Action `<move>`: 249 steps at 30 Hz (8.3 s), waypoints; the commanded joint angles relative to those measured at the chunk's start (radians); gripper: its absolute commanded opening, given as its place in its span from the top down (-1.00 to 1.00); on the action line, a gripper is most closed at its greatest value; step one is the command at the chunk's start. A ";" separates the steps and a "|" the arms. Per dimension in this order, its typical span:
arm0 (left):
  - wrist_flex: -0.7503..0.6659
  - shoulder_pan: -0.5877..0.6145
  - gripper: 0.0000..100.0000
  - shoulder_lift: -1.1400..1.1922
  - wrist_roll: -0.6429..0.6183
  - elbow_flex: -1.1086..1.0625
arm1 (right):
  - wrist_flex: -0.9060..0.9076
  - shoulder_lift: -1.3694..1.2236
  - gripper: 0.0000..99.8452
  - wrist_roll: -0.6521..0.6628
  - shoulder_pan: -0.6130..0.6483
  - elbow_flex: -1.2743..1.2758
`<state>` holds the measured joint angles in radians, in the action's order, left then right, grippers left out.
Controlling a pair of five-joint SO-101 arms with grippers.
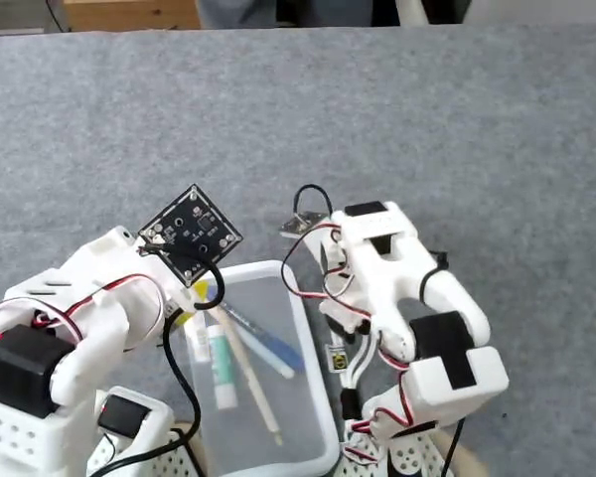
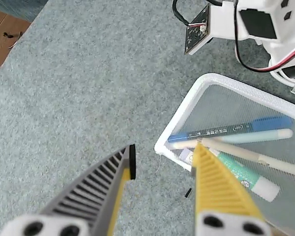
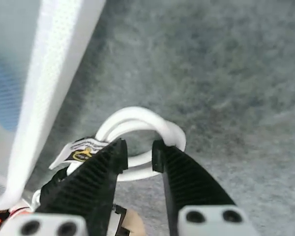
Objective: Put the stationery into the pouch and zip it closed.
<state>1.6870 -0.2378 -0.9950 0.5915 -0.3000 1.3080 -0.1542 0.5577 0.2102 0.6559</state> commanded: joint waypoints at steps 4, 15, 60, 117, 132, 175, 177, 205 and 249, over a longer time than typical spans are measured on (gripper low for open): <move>-0.015 0.012 0.58 -0.008 -0.014 0.021 | -0.029 -0.047 0.95 0.009 -0.035 -0.039; -0.014 0.012 0.58 -0.008 -0.014 0.021 | -0.025 -0.039 0.98 0.009 -0.216 -0.280; -0.015 0.005 0.58 -0.063 -0.014 0.021 | 0.060 0.053 0.33 -0.272 0.066 -0.107; 0.020 0.008 0.58 -0.063 -0.014 0.039 | 0.109 -0.186 0.98 -0.091 -0.216 -1.113; 0.026 0.004 0.58 -0.063 -0.015 0.047 | 0.292 -0.203 0.98 -0.087 -0.566 -1.182; 0.028 0.002 0.58 -0.061 -0.015 0.097 | 0.222 -0.300 0.96 0.190 -1.171 -1.075; 0.028 0.002 0.57 -0.058 -0.015 0.102 | 0.258 -0.298 0.85 0.190 -1.169 -1.076; 0.028 0.002 0.57 -0.055 -0.041 0.094 | 0.316 0.346 0.65 -0.106 -0.457 -0.226; 0.034 0.004 0.58 -0.057 -0.041 0.093 | -0.025 0.334 0.83 -0.242 -0.574 -0.002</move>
<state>1.7146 -0.2378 -1.0549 0.5623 -0.2371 1.2896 0.1481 0.3092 -0.3514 0.6544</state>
